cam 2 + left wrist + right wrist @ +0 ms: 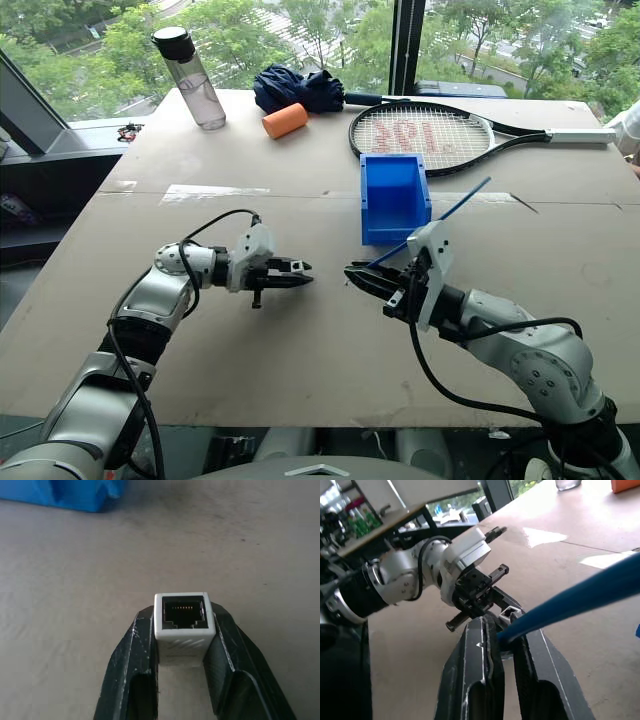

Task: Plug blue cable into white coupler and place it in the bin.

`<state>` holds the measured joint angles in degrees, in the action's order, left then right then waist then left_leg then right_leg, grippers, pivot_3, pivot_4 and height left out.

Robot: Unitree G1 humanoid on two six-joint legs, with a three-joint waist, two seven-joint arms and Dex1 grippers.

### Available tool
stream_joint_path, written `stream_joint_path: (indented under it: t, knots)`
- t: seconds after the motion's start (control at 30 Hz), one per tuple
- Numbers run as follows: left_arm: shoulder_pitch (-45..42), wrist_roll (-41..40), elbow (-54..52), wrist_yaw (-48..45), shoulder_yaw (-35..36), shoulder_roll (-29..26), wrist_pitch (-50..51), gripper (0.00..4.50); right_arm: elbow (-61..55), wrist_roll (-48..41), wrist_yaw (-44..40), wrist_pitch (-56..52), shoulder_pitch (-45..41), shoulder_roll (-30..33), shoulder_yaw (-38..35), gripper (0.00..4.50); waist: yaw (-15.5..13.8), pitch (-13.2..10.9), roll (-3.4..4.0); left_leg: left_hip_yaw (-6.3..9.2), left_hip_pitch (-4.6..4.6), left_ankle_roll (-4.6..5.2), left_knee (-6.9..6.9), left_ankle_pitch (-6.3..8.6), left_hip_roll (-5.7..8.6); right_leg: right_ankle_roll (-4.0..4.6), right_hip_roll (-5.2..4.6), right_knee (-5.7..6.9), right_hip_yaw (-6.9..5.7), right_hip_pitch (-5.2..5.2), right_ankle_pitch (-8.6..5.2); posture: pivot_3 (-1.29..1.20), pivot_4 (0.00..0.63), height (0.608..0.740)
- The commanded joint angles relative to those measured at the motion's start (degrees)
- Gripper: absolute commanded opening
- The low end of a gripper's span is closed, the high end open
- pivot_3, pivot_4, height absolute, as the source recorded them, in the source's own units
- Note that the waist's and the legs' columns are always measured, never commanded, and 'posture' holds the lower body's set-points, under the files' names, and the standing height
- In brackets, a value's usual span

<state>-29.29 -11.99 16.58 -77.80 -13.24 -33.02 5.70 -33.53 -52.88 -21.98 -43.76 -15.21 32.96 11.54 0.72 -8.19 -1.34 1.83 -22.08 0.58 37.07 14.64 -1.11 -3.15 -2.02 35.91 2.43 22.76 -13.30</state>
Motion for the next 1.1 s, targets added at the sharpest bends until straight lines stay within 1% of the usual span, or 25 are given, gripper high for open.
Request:
stream_joint_path:
  t: [0.03,0.17,0.37,0.57,0.87,1.1]
  knots:
    - [-1.22,0.42,-6.05,-2.42,-4.22,1.6,1.64,0.61,4.47,10.04,-7.55,3.15,-5.06,1.96,5.33,0.0,-0.16,0.0,0.0,0.0,-0.01,0.0,0.02,0.0,0.01,0.0,0.0,0.0,0.0,0.0,0.0,0.0,0.15,0.74]
    - [-2.89,2.55,-4.57,-2.44,-7.24,3.85,0.97,0.61,10.09,18.2,-15.2,6.61,-9.44,2.9,10.04,0.0,-0.03,0.0,-0.01,0.01,-0.02,0.01,0.05,0.0,0.01,-0.08,0.04,0.0,-0.01,0.0,0.04,0.0,0.15,0.74]
    - [-4.92,5.49,-0.35,-2.15,-9.15,5.52,0.19,0.61,14.48,24.61,-20.79,9.02,-11.23,1.2,12.28,0.0,-0.01,0.0,-0.01,0.03,-0.02,0.02,0.07,0.01,0.0,-0.09,0.06,0.02,-0.02,0.0,0.05,0.0,0.15,0.74]
    - [-4.92,6.46,0.01,-2.16,-9.78,5.59,0.65,0.61,14.14,24.76,-23.25,8.03,-10.82,-0.89,10.16,0.0,-0.01,0.0,-0.01,0.05,-0.01,0.03,0.08,0.02,-0.01,-0.09,0.06,0.04,-0.03,0.0,0.05,0.0,0.15,0.74]
    - [-4.75,6.93,-0.09,-2.09,-9.69,5.47,0.52,0.61,13.43,23.86,-25.46,5.7,-11.75,-1.97,7.12,0.0,-0.02,0.0,0.0,0.05,0.0,0.03,0.1,0.02,-0.01,-0.1,0.06,0.05,-0.03,-0.01,0.06,0.0,0.15,0.74]
    - [-4.11,6.62,-1.42,-2.01,-9.76,5.51,1.32,0.61,15.46,27.38,-26.14,6.49,-10.94,-2.84,9.7,0.0,-0.01,0.0,0.0,0.05,0.01,0.03,0.1,0.02,-0.01,-0.1,0.06,0.06,-0.03,-0.01,0.06,0.0,0.15,0.74]
